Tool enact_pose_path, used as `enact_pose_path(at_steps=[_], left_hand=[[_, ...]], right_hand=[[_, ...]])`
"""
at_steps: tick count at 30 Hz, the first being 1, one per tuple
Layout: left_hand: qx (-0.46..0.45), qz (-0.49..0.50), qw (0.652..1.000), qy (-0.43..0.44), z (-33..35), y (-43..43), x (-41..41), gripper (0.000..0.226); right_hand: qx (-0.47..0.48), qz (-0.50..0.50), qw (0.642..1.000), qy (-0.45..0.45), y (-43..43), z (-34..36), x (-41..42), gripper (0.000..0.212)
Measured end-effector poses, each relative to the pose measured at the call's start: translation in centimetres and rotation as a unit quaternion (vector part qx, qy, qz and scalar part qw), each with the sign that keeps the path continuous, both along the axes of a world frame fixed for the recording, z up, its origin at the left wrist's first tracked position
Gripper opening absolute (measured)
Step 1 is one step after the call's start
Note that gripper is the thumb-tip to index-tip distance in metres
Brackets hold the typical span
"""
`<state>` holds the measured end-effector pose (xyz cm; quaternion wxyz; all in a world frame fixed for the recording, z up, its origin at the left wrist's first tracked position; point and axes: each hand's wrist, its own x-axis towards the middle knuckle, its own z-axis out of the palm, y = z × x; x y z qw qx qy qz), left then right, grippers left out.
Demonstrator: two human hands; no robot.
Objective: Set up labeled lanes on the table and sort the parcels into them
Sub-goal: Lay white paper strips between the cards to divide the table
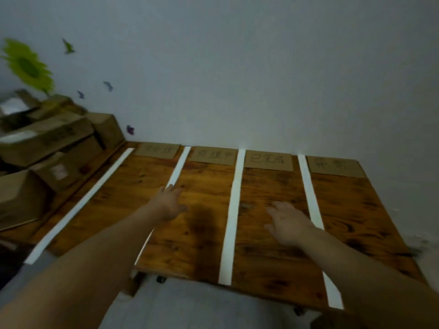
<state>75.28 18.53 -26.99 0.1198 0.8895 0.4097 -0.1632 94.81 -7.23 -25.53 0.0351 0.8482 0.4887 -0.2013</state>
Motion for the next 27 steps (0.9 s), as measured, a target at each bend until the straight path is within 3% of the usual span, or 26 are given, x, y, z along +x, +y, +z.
enact_pose_path(at_steps=[7,15,21,27], left_hand=[[0.009,0.045,0.999,-0.025,2.5,2.5,-16.5,0.07],[-0.004,0.074,0.997,0.005,3.5,6.6,-34.1,0.073],[-0.018,0.103,0.995,0.0,1.0,11.6,-38.2,0.075],[-0.029,0.073,0.997,0.024,-3.6,19.8,-36.3,0.068]], right_hand=[[0.061,-0.049,0.997,0.005,4.1,2.5,-14.3,0.058],[0.055,0.027,0.998,0.033,13.4,3.4,-28.3,0.059],[0.029,0.112,0.992,0.057,22.8,1.1,-33.4,0.055],[0.006,0.162,0.983,0.091,34.7,-4.0,-34.9,0.062]])
